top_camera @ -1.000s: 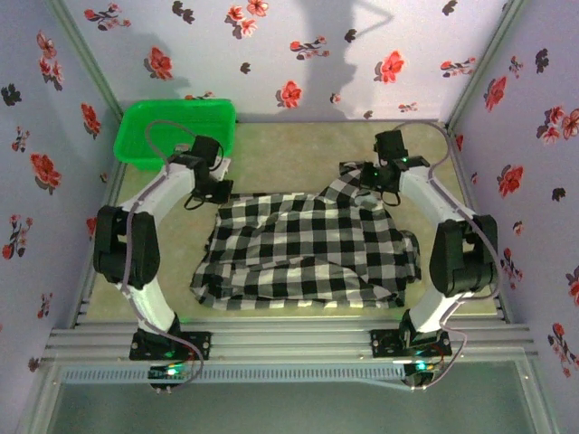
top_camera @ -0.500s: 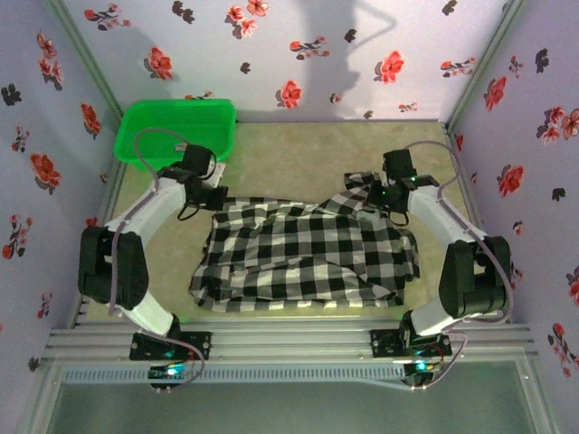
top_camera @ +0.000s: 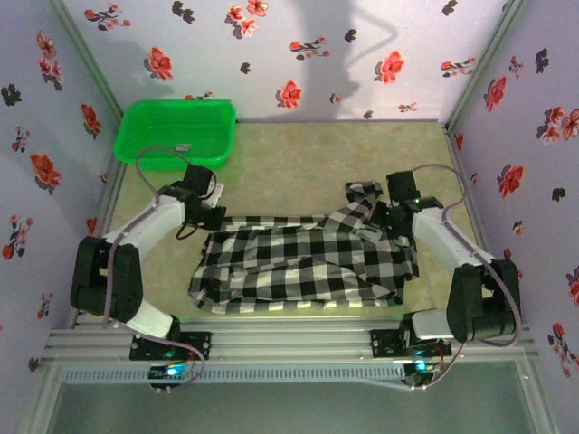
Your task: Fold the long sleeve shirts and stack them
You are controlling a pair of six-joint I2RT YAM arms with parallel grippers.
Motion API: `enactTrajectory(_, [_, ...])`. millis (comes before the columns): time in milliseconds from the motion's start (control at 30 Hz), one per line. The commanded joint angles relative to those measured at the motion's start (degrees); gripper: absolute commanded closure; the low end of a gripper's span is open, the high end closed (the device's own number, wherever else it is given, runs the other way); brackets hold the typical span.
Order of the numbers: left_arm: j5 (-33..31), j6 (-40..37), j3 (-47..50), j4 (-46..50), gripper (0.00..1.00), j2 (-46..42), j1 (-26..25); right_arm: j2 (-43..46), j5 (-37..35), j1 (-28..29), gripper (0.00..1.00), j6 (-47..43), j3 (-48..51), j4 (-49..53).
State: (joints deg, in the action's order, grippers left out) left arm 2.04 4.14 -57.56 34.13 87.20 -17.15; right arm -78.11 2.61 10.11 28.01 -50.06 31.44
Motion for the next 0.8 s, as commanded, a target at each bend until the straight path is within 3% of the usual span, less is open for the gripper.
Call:
enactTrajectory(0, [-3.64, 1.17, 2.39, 0.04, 1.0, -2.08, -0.19, 1.12, -0.44, -0.4, 1.0, 2.5, 2.13, -0.23])
enactTrajectory(300, [-4.68, 6.08, 4.24, 1.73, 1.0, 1.57, -2.26, -1.41, -0.06, -0.34, 1.0, 4.37, 5.53, -2.07])
enactTrajectory(467, [-5.04, 8.42, 4.03, 4.21, 0.91, 2.67, -2.45, -2.62, 0.72, -0.11, 1.0, 5.34, 7.56, -3.31])
enactTrajectory(567, [-4.16, 11.16, 4.26, 6.27, 0.81, 2.03, -2.46, -2.69, 0.6, -0.02, 0.97, 5.73, 8.09, -2.8])
enactTrajectory(633, [-3.91, 13.56, 4.89, 7.81, 0.71, 0.92, -2.46, -2.2, 0.27, 0.0, 0.9, 5.89, 8.48, -2.22])
enactTrajectory(667, [-4.44, 15.05, 5.0, 8.91, 0.57, 0.26, -2.48, -1.83, 0.12, -0.02, 0.84, 6.18, 8.62, -1.83])
enactTrajectory(700, [-5.46, 16.73, 4.92, 10.1, 0.45, -0.42, -2.45, -1.55, 0.23, 0.01, 0.74, 6.4, 8.78, -1.5])
enactTrajectory(767, [-6.97, 19.7, 4.5, 11.89, 0.33, -1.79, -2.5, -0.75, 1.35, 0.03, 0.49, 6.99, 9.01, -1.29])
